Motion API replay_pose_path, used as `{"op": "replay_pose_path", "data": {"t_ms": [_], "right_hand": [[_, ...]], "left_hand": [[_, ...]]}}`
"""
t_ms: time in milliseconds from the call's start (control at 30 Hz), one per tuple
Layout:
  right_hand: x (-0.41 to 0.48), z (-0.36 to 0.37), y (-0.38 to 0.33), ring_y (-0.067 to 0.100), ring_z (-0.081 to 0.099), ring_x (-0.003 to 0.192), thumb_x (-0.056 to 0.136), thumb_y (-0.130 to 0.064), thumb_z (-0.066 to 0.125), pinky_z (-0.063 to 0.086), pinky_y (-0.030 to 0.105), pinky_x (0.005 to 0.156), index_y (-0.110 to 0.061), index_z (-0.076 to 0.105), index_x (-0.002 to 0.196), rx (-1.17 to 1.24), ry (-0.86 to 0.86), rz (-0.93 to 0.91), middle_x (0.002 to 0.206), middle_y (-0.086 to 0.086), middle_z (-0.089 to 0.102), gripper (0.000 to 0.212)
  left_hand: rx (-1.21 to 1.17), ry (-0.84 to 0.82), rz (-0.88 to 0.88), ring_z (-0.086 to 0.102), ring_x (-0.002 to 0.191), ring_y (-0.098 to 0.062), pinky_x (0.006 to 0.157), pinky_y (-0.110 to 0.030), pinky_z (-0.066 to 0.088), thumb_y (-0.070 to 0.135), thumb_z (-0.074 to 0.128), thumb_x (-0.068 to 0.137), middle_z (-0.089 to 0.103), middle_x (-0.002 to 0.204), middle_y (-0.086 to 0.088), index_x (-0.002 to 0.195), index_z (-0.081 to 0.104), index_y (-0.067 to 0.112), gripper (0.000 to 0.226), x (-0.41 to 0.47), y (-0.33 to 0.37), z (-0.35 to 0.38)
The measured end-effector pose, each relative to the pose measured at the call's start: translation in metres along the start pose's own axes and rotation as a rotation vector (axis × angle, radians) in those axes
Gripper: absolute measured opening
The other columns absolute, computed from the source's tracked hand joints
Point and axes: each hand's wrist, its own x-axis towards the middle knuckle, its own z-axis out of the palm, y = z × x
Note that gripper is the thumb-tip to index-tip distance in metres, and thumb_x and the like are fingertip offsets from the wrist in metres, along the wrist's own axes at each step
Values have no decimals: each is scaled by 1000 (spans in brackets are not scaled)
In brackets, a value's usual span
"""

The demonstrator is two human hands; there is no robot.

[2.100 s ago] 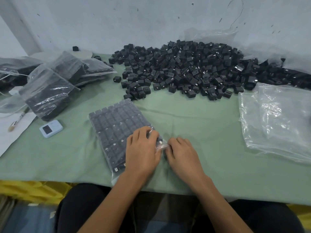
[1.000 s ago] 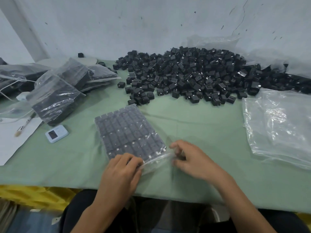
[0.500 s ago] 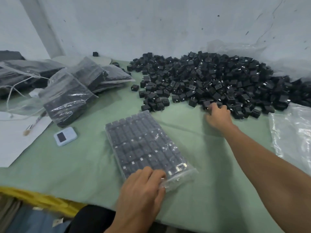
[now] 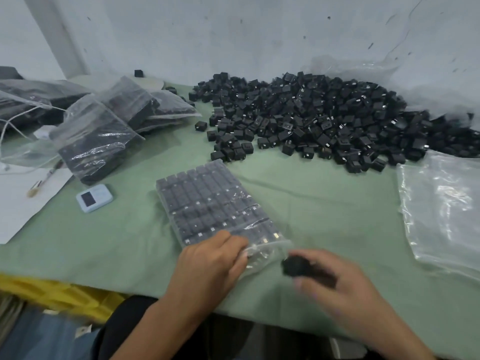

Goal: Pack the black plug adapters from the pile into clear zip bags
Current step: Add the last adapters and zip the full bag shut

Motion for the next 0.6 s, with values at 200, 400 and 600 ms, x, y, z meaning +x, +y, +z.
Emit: {"op": "replay_pose_path", "data": {"t_ms": [200,400,600], "right_hand": [[-5,83,-5,2,64,94,84,0,71,50,17,82,-30,69,122,-121,186,-113,115,-16,66,48],[14,110,-13,21,63,106,92,-11,58,40,22,97,-13,66,126,-444,421,-249,126,-2,65,35],[20,110,-10,1,49,102,95,-18,56,38,20,95,-24,64,118,-460,490,-350,119,-17,64,25]], "left_hand": [[34,-128,31,67,78,-26,62,-42,54,40,38,100,60,90,2,98,69,23,36,4,11,-16],[6,-84,9,67,75,-24,57,-42,55,33,45,95,63,90,3,101,72,24,29,6,15,-27],[29,-43,12,66,72,-22,53,-41,54,36,40,96,61,85,5,93,71,23,33,8,16,-30]]}}
